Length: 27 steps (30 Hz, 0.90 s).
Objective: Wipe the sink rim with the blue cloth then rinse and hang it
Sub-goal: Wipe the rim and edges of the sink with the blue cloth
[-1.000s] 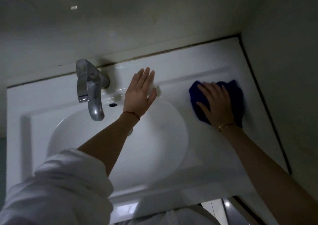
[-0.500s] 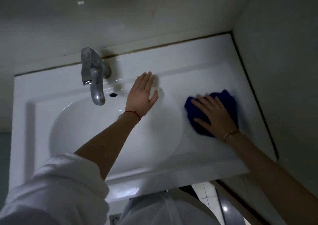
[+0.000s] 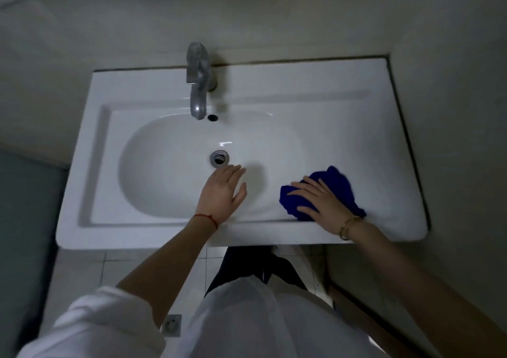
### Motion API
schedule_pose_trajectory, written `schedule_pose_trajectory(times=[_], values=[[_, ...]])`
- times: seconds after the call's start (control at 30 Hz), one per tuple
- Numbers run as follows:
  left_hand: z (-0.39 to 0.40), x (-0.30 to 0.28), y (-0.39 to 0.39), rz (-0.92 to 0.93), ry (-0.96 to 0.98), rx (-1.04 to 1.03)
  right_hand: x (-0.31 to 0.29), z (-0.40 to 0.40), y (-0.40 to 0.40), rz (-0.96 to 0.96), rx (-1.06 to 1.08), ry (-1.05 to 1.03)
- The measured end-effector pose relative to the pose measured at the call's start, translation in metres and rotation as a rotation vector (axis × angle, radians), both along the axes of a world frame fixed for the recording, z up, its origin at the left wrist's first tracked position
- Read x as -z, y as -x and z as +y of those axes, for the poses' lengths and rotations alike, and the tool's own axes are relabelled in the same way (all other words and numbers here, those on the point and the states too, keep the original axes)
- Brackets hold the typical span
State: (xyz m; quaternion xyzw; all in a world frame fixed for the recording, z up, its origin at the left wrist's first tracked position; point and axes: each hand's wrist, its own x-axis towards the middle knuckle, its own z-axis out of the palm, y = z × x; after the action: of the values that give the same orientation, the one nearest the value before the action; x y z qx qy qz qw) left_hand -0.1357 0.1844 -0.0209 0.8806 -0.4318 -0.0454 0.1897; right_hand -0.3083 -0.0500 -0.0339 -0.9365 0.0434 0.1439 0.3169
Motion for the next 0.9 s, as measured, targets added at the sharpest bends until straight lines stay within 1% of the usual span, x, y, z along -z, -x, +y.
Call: schedule_pose_trajectory(times=[0.1,0.23,0.3,0.4,0.53,0.67,0.73,0.8,0.9], values=[[0.034,-0.005,0.01,-0.033,0.041,-0.025,-0.011,0.017,0.0,0.057,0.076,-0.085],[0.084,-0.007,0.007,-0.048,0.031,-0.112,-0.026,0.055,-0.013,0.069,0.159,-0.183],[0.111,-0.005,-0.002,-0.055,0.028,-0.15,-0.034,0.085,-0.028,0.084,0.149,-0.217],[0.152,-0.006,-0.023,-0.063,0.006,-0.204,-0.04,0.146,-0.059,0.072,0.044,-0.215],[0.207,-0.009,-0.06,-0.071,-0.035,-0.243,-0.04,0.247,-0.104,0.009,-0.115,-0.133],[0.262,-0.009,-0.104,-0.068,-0.042,-0.274,-0.038,0.331,-0.153,-0.046,-0.133,-0.055],[0.285,-0.009,-0.125,-0.07,-0.054,-0.277,-0.037,0.355,-0.168,-0.068,-0.175,0.024],[0.301,-0.009,-0.144,-0.07,-0.057,-0.272,-0.034,0.364,-0.17,-0.085,-0.185,0.147],[0.313,-0.007,-0.17,-0.063,-0.023,-0.244,-0.033,0.365,-0.16,-0.051,-0.066,0.248]])
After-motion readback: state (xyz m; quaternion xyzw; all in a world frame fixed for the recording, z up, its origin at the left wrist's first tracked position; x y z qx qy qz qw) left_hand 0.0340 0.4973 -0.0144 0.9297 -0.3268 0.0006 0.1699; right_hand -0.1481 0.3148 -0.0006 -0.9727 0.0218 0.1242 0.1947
